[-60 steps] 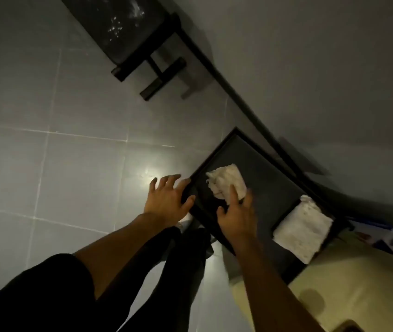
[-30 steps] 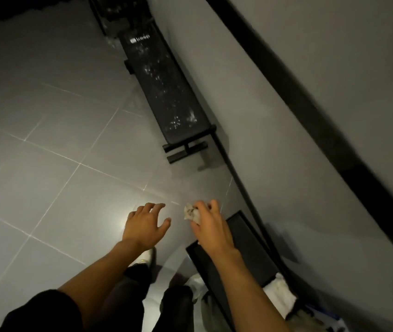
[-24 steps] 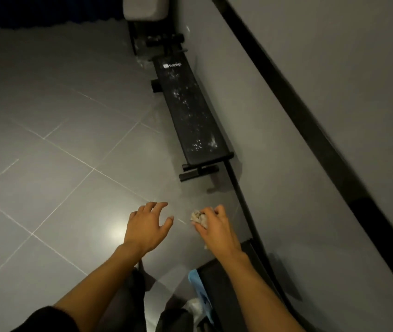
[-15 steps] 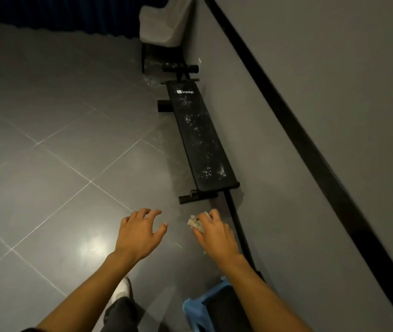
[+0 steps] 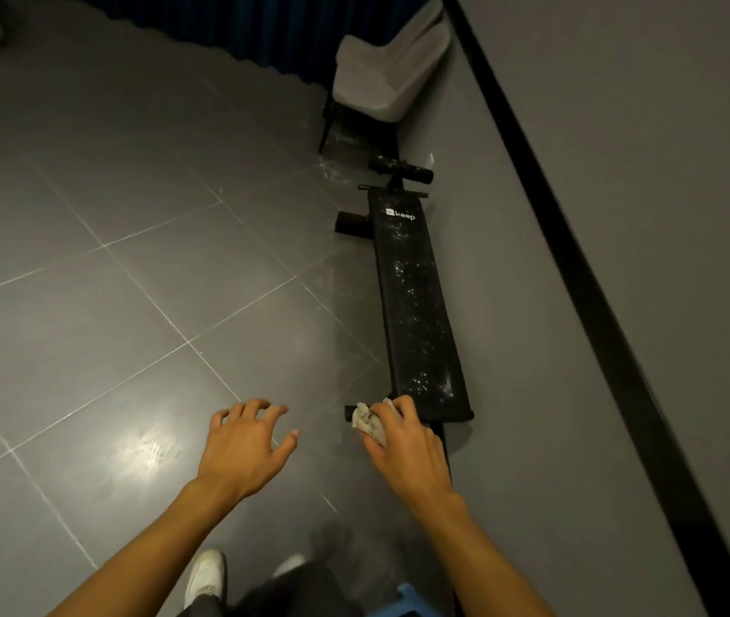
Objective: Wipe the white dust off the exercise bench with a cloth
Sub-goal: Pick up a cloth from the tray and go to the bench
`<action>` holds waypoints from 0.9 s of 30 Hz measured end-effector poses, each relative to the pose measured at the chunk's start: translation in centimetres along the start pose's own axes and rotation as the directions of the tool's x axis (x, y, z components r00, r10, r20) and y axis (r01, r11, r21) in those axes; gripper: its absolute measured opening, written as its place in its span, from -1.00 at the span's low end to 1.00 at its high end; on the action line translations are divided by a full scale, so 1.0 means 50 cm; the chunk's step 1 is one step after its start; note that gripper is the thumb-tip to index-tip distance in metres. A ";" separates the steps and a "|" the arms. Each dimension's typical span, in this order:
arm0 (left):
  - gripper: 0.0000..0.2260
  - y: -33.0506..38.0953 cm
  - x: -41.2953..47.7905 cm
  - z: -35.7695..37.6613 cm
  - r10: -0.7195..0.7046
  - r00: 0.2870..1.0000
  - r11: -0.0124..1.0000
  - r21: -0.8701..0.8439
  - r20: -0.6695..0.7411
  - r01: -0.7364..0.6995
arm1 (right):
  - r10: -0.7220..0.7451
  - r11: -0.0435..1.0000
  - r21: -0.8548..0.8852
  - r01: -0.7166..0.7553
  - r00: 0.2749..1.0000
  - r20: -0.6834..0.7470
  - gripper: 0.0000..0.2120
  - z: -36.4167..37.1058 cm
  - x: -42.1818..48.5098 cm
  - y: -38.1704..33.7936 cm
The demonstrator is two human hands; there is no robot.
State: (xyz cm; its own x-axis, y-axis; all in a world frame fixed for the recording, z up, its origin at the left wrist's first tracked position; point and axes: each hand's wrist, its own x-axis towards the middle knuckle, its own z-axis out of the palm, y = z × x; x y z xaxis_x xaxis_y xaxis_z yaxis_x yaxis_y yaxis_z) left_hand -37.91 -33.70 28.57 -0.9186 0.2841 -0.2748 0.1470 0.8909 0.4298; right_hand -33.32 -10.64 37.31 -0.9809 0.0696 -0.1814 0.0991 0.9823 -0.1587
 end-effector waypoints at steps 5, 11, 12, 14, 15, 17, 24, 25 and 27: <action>-0.23 -0.024 0.107 -0.022 -0.048 0.999 0.999 0.014 0.013 0.048 | -0.010 1.000 0.024 0.010 1.000 0.016 -0.66 0.011 0.124 0.019; -0.22 0.015 0.338 -0.086 -0.079 0.997 0.993 0.088 0.017 0.077 | -0.020 0.996 0.086 0.019 1.000 0.010 -0.67 0.019 0.385 0.072; -0.22 0.027 0.384 -0.106 -0.086 0.996 0.991 0.103 0.022 0.083 | -0.014 0.995 0.101 0.014 1.000 -0.003 -0.66 0.008 0.432 0.086; -0.22 0.051 0.458 -0.148 -0.087 0.996 0.989 0.121 -0.003 0.087 | -0.003 0.991 0.137 0.006 1.000 -0.022 -0.67 -0.020 0.510 0.106; -0.21 0.065 0.498 -0.172 -0.087 0.996 0.988 0.123 -0.030 0.090 | -0.003 0.986 0.164 0.008 0.999 -0.032 -0.66 -0.036 0.548 0.117; -0.21 0.096 0.582 -0.218 -0.098 0.991 0.986 0.125 -0.088 0.108 | -0.026 0.975 0.217 0.039 0.998 -0.065 -0.65 -0.068 0.630 0.139; -0.28 0.132 0.822 -0.295 -0.126 0.979 0.990 0.046 -0.162 0.135 | 0.014 0.913 0.408 0.009 0.999 -0.052 -0.67 -0.113 0.873 0.143; -0.28 0.131 0.862 -0.300 -0.125 0.981 0.990 0.039 -0.149 0.132 | 0.029 0.905 0.424 -0.010 0.999 -0.039 -0.67 -0.111 0.910 0.138; -0.29 0.121 0.953 -0.305 -0.100 0.988 0.994 0.040 -0.120 0.105 | 0.061 0.901 0.431 -0.053 0.998 -0.004 -0.67 -0.104 0.987 0.127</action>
State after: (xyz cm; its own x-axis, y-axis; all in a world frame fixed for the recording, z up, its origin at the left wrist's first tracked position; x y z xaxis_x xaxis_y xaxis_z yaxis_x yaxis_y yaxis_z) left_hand -86.40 -20.19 31.17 -0.9659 0.1494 -0.2115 0.0643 0.9295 0.3633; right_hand -81.97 -0.08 32.38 -0.9738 0.1296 -0.1868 0.2132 0.8062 -0.5518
